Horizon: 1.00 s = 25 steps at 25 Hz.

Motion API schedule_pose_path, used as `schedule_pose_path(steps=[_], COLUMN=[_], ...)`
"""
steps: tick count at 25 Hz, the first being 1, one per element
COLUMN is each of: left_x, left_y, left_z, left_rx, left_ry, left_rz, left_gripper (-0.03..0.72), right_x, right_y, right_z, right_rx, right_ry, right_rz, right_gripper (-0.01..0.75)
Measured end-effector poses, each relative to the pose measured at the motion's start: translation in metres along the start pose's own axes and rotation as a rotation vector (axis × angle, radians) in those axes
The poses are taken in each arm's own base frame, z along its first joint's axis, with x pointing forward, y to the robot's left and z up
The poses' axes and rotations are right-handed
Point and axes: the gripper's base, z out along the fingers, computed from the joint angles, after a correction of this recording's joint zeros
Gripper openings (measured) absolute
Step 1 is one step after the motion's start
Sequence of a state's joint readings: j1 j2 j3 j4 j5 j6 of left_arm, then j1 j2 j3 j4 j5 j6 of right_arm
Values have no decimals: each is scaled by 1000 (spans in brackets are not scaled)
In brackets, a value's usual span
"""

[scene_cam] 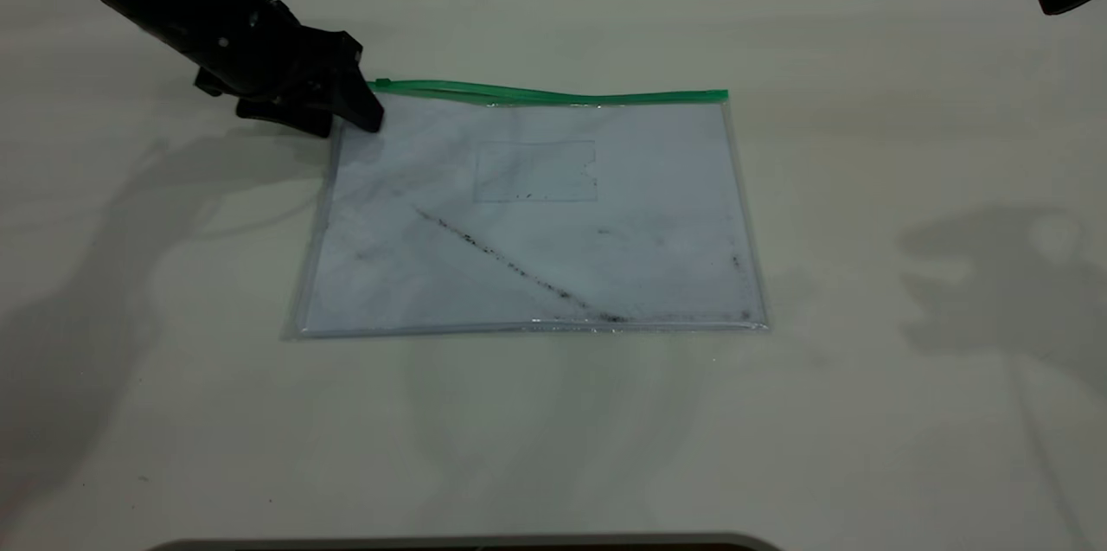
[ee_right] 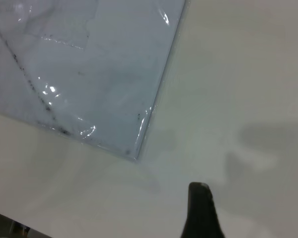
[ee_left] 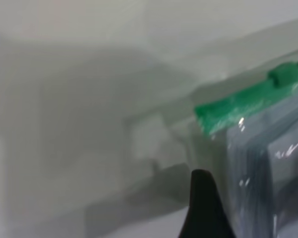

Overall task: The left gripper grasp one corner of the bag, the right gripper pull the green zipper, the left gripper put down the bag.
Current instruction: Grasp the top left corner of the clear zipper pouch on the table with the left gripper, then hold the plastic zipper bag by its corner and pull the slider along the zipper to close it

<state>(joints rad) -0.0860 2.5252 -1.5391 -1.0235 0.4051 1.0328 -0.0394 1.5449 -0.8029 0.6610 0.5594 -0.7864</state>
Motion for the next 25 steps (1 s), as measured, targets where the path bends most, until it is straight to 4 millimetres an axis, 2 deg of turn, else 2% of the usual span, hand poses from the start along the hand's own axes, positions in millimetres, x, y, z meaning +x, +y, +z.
schedule_pose_path(steps=[5,8,11,14,15,21,25], left_x=[2,4,4,6,5,-20,-47], left_y=[-4,-8,-14,-21,-23,-39,-49], left_z=[12,15,14,12,11,-10,-33], left_rx=[99,168,233,306,330,497,543], left_ry=[-58,-75,-79,-73,-73,-54,3], left_rz=[-8,21,79,180,234,606,852], left_gripper=[565,511,347,106,67,52,52], right_x=[0,0,0,0,-1,-9,-18], right_y=[0,0,0,0,0,4,19], right_z=[0,0,0,0,0,0,5], right_rx=[0,0,0,0,-2,-38,-90], right_ry=[0,0,0,-3,-7,-99,-178], right_rz=[0,0,0,-11,-17,-96,-230], right_gripper=[578,578,578,578,578,578,578])
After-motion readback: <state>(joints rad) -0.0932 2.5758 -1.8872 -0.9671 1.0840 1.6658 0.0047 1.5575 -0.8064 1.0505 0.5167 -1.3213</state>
